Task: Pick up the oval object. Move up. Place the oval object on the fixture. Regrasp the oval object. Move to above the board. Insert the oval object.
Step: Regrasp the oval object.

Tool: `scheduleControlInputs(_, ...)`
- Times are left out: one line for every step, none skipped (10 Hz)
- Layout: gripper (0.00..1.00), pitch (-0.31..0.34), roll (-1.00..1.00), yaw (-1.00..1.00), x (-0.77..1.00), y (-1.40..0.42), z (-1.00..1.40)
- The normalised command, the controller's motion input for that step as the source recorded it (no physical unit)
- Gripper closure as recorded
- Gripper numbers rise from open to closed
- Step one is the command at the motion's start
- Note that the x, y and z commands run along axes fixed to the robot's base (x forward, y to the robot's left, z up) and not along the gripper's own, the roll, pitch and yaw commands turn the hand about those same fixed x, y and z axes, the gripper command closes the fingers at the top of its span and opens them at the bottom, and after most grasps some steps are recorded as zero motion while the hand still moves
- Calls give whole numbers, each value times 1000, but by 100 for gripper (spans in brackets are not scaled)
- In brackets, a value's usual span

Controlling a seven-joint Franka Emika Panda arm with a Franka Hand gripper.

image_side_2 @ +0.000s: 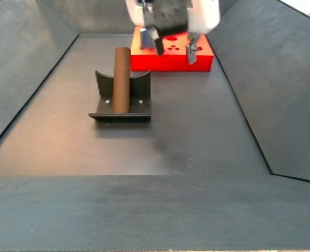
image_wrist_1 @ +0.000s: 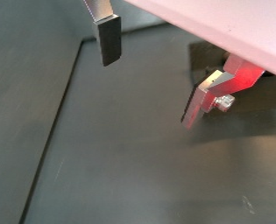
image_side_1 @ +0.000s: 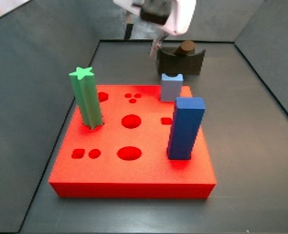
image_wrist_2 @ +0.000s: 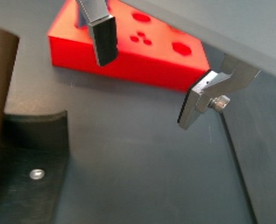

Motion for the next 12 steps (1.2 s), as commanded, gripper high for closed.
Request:
scheduleControlInputs(0, -238, 1000, -917, -52, -15, 5)
scheduleControlInputs(0, -236, 1000, -923, -49, -12, 5)
scheduleControlInputs(0, -230, 1000, -933, -49, -10, -1)
scheduleControlInputs(0, -215, 1000, -944, -46, -13, -6)
scheduleControlInputs(0, -193, 1000, -958, -48, -12, -9)
scheduleControlInputs(0, -169, 1000, -969, -52, -3, -6)
scheduleControlInputs(0, -75, 1000, -999, -48, -7, 9)
scheduleControlInputs(0, -23, 991, -1000, -44, -7, 12)
scheduleControlInputs(0, 119, 983, -1000, -39, -16, 6)
scheduleControlInputs(0, 258, 968, -1000, -28, -10, -8)
scheduleControlInputs(0, 471, 841, -851, -6, -8, -31)
scheduleControlInputs(0, 554, 714, -701, 4, -9, -38)
